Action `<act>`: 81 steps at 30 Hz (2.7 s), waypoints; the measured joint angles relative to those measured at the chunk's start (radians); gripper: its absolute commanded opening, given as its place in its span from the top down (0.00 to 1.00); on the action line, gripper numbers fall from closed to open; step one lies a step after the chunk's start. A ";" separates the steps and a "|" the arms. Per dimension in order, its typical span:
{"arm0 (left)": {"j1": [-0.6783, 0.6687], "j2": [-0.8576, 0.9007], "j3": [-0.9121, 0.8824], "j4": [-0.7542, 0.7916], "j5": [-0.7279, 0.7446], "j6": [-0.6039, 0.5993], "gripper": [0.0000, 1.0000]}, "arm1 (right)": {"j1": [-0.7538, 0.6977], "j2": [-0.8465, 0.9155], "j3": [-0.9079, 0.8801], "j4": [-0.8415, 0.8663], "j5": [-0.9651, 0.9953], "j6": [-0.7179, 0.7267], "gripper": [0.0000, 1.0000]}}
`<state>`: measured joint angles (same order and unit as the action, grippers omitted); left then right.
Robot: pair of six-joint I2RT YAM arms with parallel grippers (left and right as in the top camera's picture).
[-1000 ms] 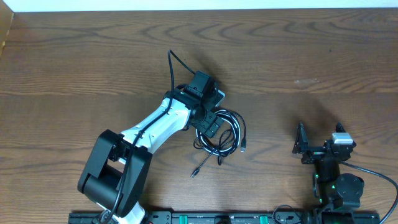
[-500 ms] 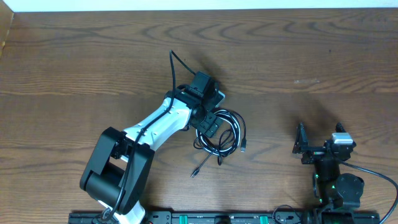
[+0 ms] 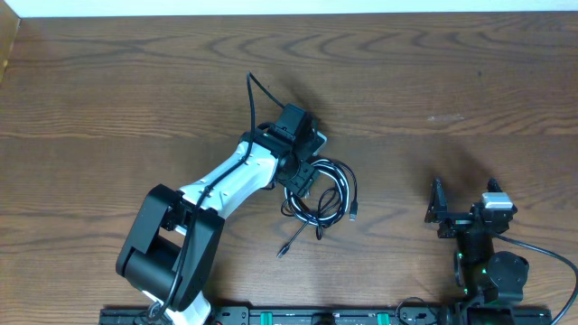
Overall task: Untangle cables
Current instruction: 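Lower the left gripper onto the cable bundle and close on cables, then lift the gripped cable bundle with the left gripper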
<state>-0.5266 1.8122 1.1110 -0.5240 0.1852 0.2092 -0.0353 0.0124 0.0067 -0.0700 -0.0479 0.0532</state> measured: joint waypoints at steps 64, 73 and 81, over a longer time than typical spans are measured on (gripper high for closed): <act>0.000 0.031 -0.002 0.010 0.001 0.001 0.49 | 0.000 0.000 0.000 0.000 0.000 0.000 0.01; -0.001 0.036 -0.003 0.010 0.000 0.003 0.92 | 0.000 0.000 0.000 0.000 0.000 0.000 0.01; -0.001 0.036 -0.003 0.012 0.001 0.000 0.92 | 0.000 0.000 0.000 0.000 0.000 0.000 0.01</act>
<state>-0.5274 1.8481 1.1076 -0.5121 0.1860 0.2096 -0.0353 0.0124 0.0067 -0.0696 -0.0479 0.0532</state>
